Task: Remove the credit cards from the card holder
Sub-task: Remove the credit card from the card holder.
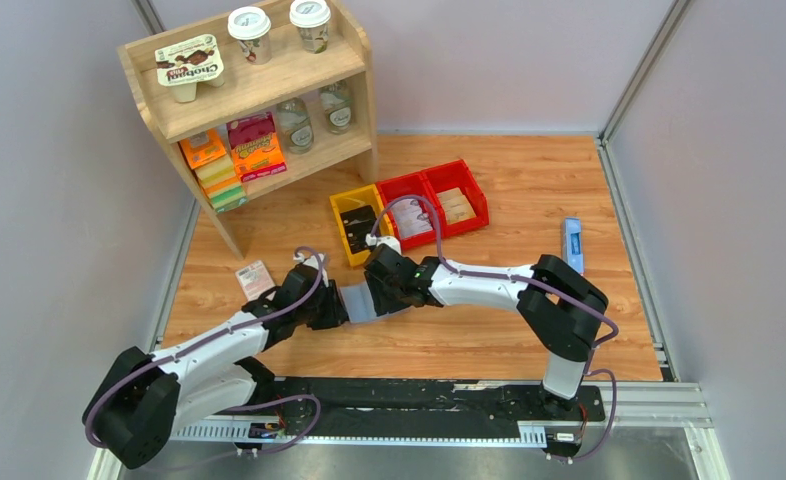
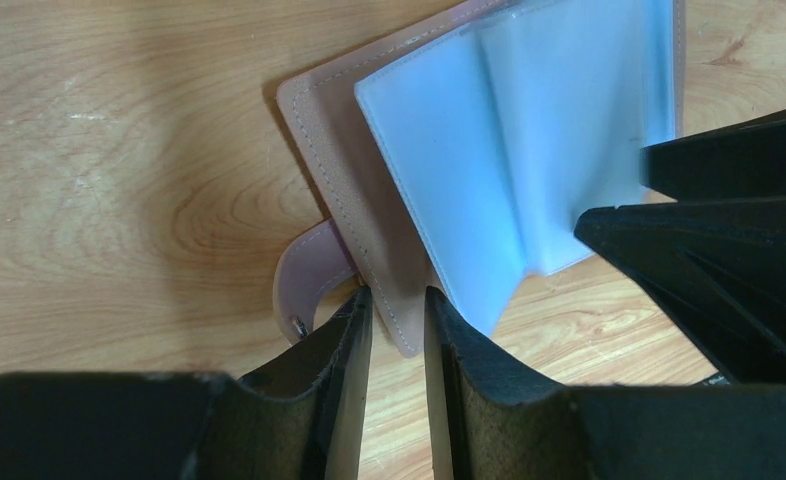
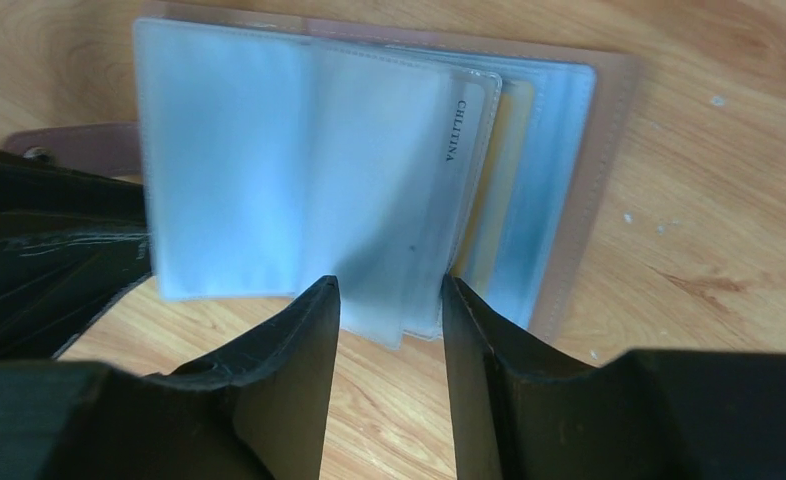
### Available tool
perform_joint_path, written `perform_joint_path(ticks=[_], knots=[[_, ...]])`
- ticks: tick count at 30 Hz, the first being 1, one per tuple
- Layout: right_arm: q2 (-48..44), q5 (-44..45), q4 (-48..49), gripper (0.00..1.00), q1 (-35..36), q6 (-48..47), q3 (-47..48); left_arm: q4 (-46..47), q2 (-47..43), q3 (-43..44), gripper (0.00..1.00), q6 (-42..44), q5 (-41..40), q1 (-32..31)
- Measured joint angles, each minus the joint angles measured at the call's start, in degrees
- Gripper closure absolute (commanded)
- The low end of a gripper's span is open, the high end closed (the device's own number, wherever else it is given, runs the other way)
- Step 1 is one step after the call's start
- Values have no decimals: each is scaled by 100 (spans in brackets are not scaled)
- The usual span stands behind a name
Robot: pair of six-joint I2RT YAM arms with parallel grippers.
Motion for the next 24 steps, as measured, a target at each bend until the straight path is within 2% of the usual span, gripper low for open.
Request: perform_joint_path(ticks=[12,17,24], knots=[[-2,-597,310,50,-24,-151,2,105,-31,-55,67,-11,61,20],[-2,-704,334,41,-26,-181,42,85,-249,-168,66,-79,24,20],[-44,-782,428,33,4,-186,55,-256,-822,-289,61,-197,-109,17]])
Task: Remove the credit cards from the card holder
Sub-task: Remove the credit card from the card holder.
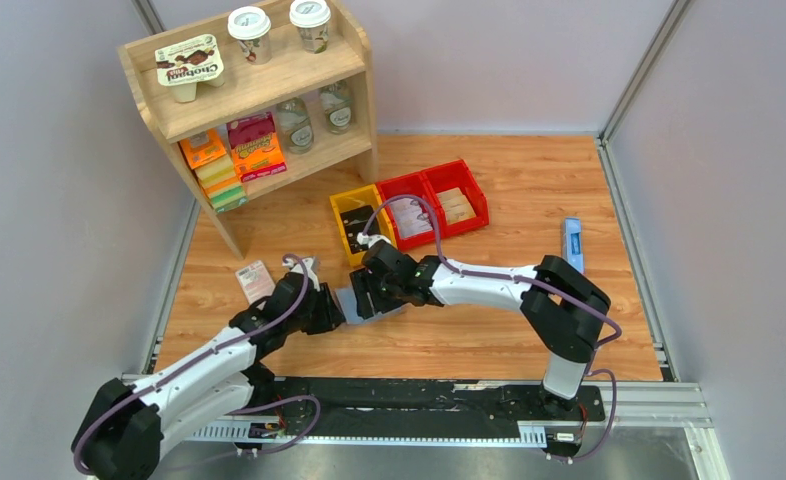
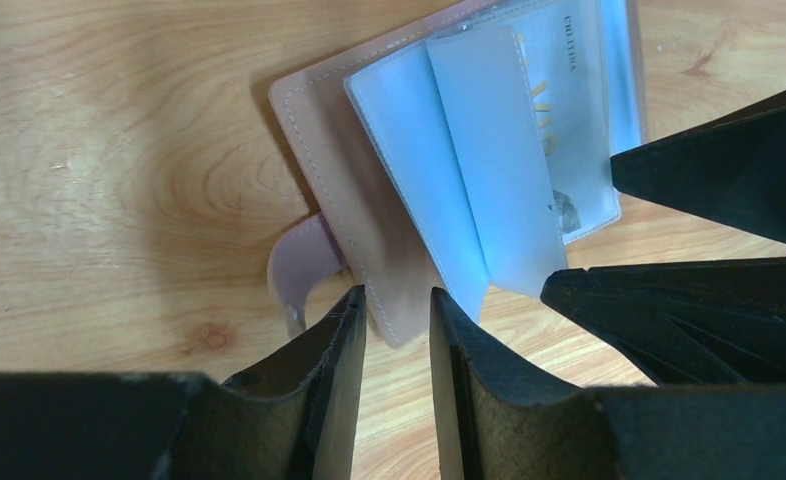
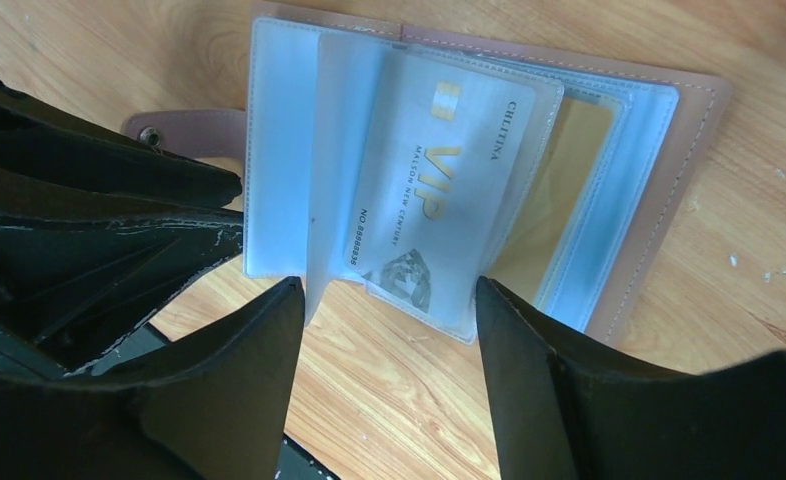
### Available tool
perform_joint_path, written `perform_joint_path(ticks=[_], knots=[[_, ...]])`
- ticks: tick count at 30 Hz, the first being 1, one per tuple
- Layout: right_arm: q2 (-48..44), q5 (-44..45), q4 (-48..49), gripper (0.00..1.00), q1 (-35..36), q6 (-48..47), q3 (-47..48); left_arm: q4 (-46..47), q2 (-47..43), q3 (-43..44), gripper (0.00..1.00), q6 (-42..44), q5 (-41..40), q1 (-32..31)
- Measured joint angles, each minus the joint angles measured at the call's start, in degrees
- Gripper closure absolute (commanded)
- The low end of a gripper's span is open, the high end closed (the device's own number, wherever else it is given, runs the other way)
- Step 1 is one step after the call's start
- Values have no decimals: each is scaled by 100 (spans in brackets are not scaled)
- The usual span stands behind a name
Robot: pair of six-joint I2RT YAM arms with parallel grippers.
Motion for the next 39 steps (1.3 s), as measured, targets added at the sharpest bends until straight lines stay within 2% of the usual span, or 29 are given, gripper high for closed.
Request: perform_joint_path(ticks=[7,15,21,25,29,34,39], knots=[[-109,-39,22,30,-4,-39,0,-448,-970,-46,54,-192,-280,0],[-111,-151,24,26,-7,-90,0,-1231,-2247,-26,52,-407,-634,-2],[-116,-118,24,28,-48,-105,-4,-1381,-2459,289,51,-525,-658,-2],[-212,-59,24,39,-188,-101,-105,-955,-1950,507,52,-603,-505,-2],[-302,-33,24,58,-433,-109,-162,-452,-1303,575,53,-682,-262,-2],[-354,17,50,74,-621,-186,-166,59,-730,560,53,-872,-92,-2],[-350,-17,151,80,-660,-262,-195,562,-424,372,52,-1104,-37,-2]])
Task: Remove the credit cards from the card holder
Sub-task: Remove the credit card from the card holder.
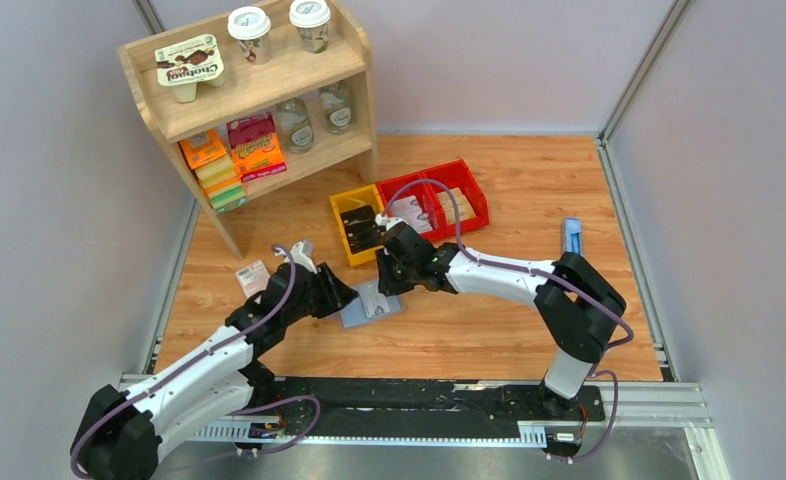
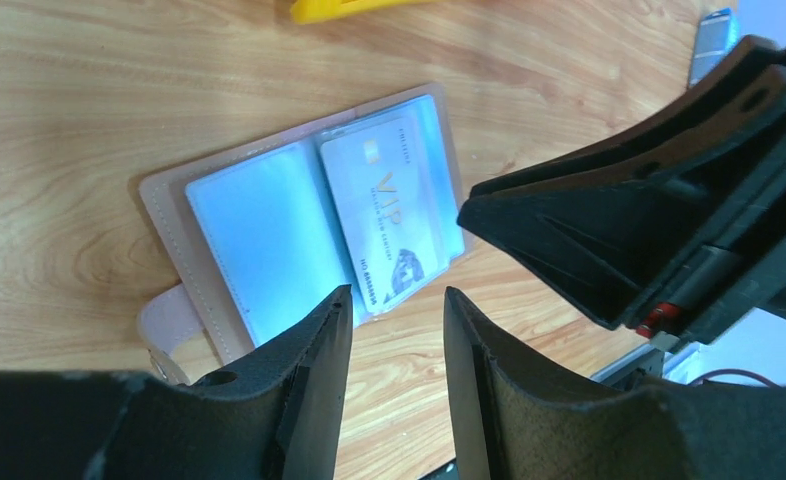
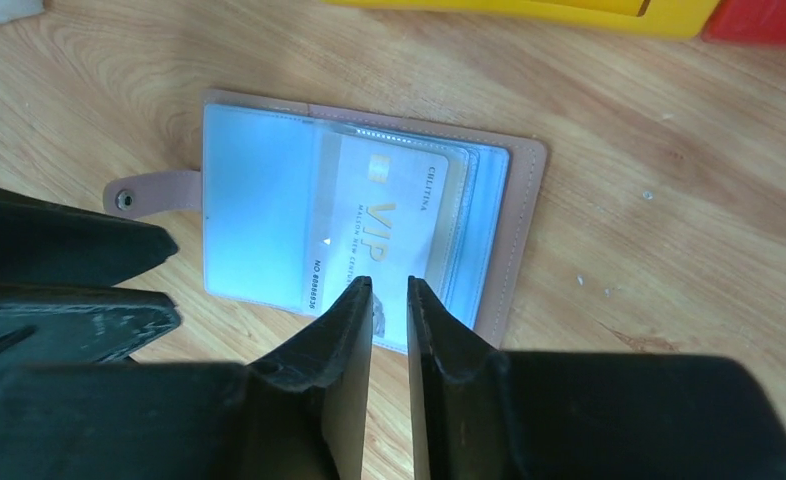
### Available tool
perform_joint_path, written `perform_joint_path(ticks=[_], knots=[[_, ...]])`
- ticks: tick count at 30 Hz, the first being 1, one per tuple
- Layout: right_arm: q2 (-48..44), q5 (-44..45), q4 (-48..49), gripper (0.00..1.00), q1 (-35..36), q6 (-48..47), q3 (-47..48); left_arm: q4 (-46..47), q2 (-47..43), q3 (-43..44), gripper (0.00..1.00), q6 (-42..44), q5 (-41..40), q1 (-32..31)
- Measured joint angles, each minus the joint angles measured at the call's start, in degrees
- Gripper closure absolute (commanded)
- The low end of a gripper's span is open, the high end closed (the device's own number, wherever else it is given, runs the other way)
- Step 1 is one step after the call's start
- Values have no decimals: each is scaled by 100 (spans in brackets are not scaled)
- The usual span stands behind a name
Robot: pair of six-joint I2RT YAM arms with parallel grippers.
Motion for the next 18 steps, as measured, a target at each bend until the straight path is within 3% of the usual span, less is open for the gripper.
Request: perform_joint_path(ticks=[18], knots=[[402,-511,894,84,-122,-76,-505,1604,1443,-610,50,-549,9,0]])
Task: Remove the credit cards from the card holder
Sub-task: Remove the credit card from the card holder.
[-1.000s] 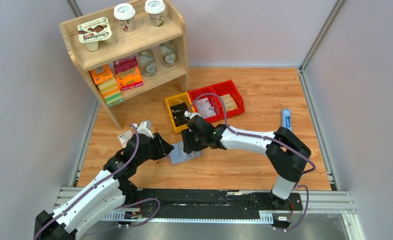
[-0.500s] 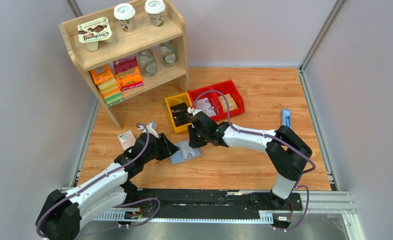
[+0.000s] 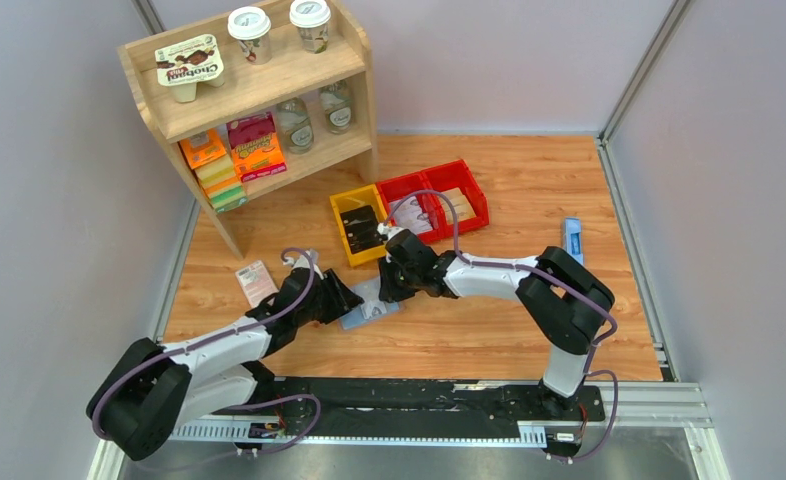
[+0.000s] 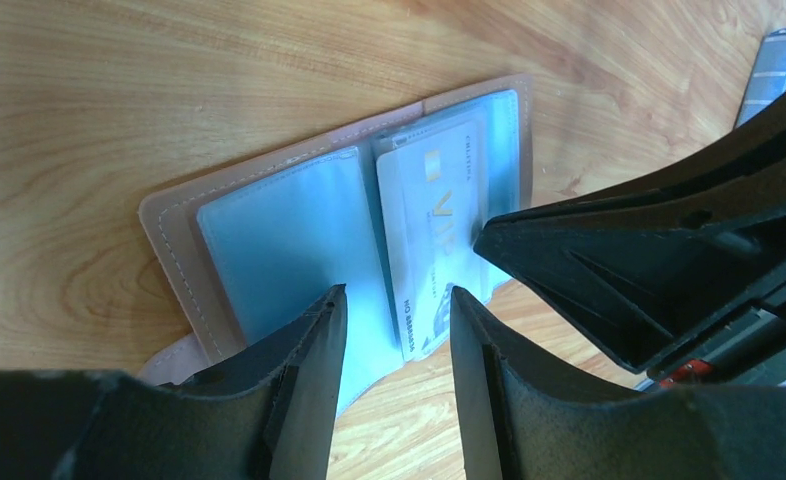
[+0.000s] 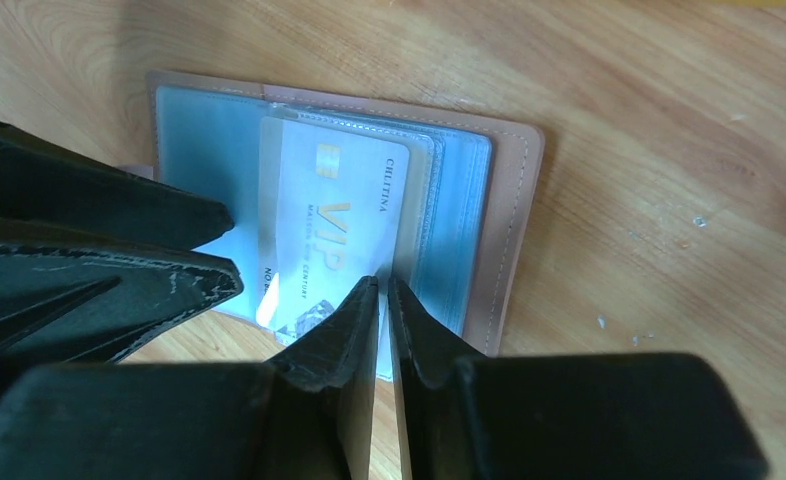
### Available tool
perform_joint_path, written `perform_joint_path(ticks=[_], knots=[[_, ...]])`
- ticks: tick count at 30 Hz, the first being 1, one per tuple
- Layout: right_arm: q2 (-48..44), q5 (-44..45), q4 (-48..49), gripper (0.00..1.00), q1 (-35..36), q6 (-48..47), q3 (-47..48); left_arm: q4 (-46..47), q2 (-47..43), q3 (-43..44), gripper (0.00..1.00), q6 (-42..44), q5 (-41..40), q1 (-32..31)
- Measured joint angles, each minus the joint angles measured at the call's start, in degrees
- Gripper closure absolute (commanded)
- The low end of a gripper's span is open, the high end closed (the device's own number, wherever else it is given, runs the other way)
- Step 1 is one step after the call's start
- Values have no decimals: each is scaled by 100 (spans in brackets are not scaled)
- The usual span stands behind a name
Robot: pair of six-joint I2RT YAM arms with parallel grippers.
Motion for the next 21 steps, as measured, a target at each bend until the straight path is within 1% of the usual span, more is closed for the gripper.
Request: perform_joint_path(ticks=[4,8,14,18,21], knots=[[0,-74,140,84,-15,-2,-70,310,232,-61,53,-94,-13,0],[-2,-118,219,84,-22,-2,-107,739,492,-136,58,-240,-15,2],[-9,-188,267,84,-55,-2,-138,1491,855,-339,69,-481,35,17],[-13,-271,367,84,-87,0,-199,1930,892,-595,80,-640,33,61],[-15,-332,407,84,-114,2,-216,2273,892,-809,82,-730,33,101]])
